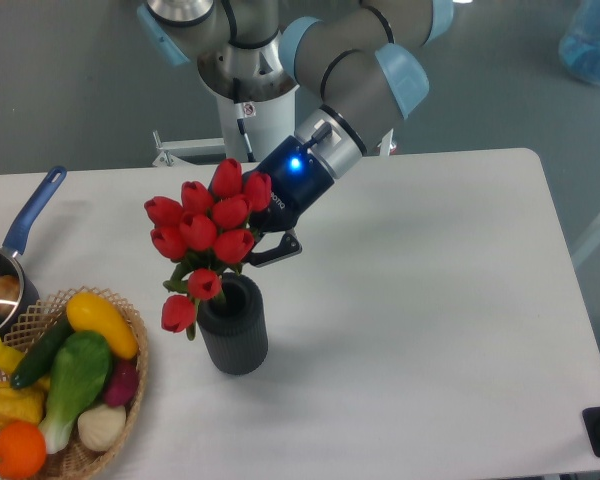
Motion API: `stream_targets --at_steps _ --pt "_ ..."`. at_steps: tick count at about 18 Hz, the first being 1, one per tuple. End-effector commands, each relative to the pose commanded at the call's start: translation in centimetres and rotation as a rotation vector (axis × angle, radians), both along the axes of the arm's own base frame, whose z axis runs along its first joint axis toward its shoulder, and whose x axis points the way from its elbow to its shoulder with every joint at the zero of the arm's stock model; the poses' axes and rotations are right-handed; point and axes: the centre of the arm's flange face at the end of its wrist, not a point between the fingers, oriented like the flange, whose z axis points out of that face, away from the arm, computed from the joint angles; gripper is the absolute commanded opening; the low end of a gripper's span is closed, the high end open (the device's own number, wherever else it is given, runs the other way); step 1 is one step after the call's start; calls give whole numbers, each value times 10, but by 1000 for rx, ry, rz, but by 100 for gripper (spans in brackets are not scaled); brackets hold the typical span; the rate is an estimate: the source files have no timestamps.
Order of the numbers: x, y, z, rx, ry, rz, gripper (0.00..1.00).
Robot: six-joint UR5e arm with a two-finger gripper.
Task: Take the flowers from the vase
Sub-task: 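Lift the gripped tulips straight up out of the black vase, then carry the tulip bunch up and away from the vase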
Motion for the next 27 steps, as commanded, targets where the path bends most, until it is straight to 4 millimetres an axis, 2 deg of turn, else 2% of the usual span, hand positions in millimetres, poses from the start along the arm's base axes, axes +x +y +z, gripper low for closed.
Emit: stream_targets --at_steps 11,20,22,27 --pt "-5 -30 58 75 -35 66 41" --pt "-11 -29 90 91 -71 84 40" --pt "-16 -33 93 86 -82 101 40" --pt "-57 -72 99 85 -72 213 40"
